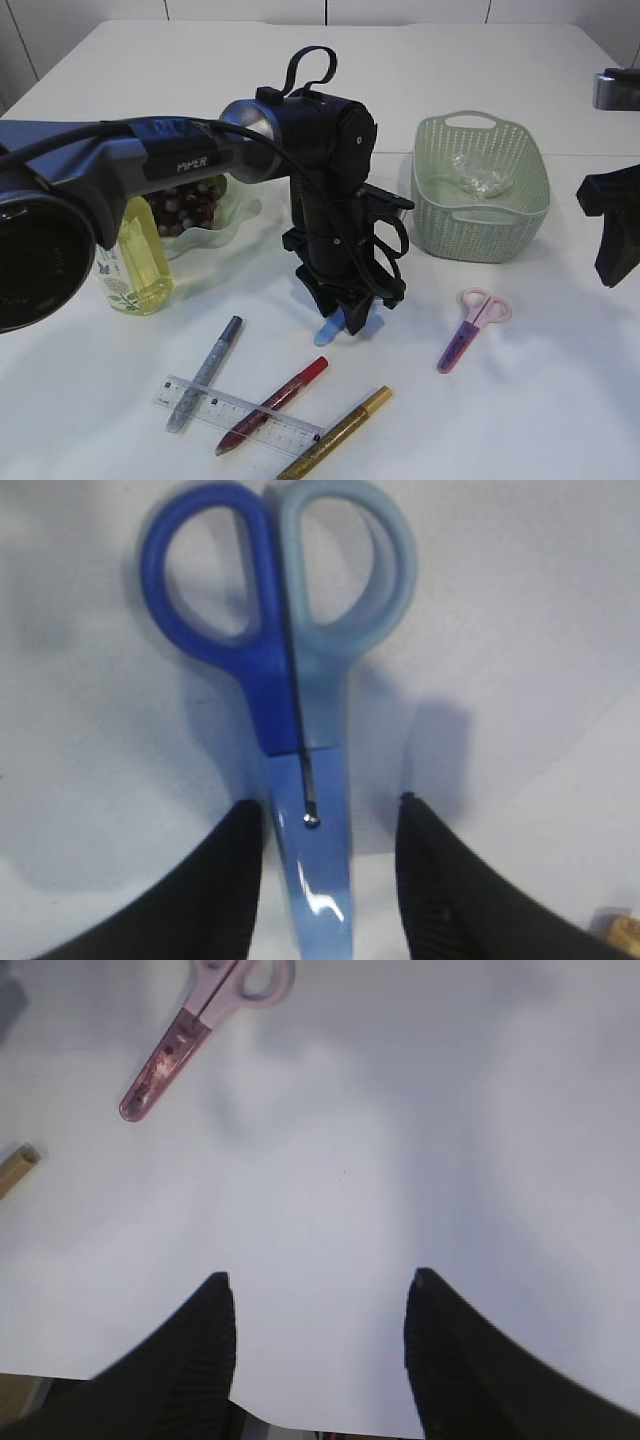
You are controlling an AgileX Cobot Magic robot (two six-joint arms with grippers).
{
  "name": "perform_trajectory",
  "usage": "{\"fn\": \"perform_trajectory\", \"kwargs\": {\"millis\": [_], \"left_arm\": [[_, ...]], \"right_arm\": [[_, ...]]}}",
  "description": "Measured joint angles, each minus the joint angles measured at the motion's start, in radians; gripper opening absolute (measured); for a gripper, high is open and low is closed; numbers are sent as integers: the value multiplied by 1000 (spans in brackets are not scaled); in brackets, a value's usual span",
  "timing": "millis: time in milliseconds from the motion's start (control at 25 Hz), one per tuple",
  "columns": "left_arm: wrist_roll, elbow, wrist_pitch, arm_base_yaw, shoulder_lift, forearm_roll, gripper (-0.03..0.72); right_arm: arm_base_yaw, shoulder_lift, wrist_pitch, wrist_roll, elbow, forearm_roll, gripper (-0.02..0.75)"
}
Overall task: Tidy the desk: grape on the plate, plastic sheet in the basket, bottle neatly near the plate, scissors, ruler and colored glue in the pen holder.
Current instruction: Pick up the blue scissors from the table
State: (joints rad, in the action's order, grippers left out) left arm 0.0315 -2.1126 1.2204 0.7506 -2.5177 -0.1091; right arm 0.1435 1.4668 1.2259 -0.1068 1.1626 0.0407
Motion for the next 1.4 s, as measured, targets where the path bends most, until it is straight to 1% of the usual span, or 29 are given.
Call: {"fn": "perform_trajectory", "kwargs": {"millis": [200,880,1400], "left_arm": [[-8,0,0,2,0,18,329],[-19,-6,0,2,-5,43,259],[-20,-9,2,4,-11,58,253]], "right_arm": [[0,0,0,0,0,0,430],[0,0,0,2,0,0,430],[0,0,0,2,0,0,430]]}}
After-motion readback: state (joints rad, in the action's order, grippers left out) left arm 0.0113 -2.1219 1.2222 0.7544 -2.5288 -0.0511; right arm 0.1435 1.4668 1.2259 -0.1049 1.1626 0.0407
